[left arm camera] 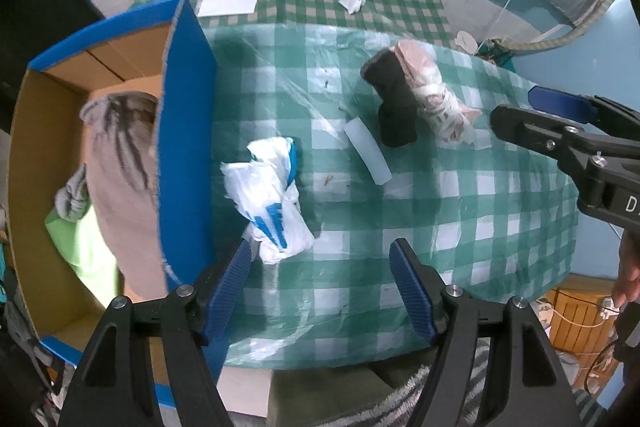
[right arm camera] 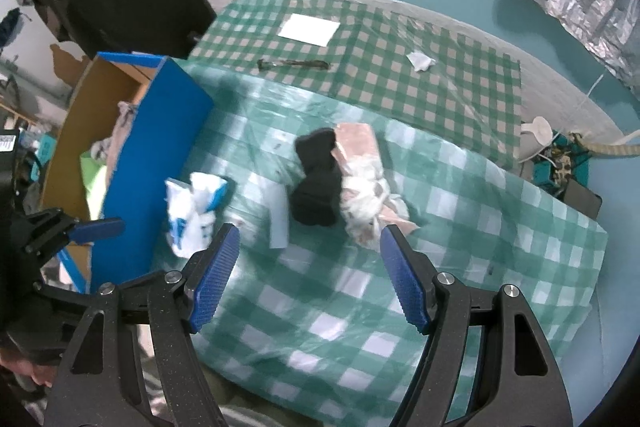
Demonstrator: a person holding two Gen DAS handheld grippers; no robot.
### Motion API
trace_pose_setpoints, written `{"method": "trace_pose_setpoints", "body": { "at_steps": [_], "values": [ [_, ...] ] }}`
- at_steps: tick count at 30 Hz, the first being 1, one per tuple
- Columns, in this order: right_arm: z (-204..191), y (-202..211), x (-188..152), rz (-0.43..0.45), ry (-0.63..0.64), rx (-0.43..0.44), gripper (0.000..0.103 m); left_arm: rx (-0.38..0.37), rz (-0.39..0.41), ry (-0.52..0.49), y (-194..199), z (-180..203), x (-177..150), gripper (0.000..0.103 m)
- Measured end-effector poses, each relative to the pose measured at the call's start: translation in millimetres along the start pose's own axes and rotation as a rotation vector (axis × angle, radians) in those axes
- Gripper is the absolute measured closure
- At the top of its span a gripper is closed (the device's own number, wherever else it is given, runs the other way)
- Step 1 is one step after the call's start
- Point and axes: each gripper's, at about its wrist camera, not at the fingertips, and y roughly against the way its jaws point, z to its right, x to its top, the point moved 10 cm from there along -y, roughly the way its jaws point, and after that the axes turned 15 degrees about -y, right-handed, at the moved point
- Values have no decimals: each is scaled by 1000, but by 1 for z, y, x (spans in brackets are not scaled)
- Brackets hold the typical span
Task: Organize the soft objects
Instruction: 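Grasp the white-wrapped pink bundle with the right tool while the left tool grasps the white-blue plastic bag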
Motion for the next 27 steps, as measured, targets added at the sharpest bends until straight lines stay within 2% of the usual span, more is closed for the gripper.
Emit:
{"method": "trace_pose_setpoints", "body": {
  "at_steps": [2,7,13,16,22,27],
  "values": [
    [6,-5,-2,-3,7,-15,30,-8,-17,0,-7,1,0,26],
    [28,-23,-2,-24,15,-55,30,9,-63,17,-30,-2,-4,25],
    [47,-48,0,-66,-3,-59,30,34,-96,25,-48,-5,-10,25],
    [51,-58,1,-79,0,-44,30,40,-95,41,-53,-8,-12,25],
    [56,-79,4,-82,66,-83,30,26,-112,93,-67,-15,-14,25],
    [56,-97,4,-97,105,-108,30,35,-144,94,-82,-20,-12,25]
  ]
}}
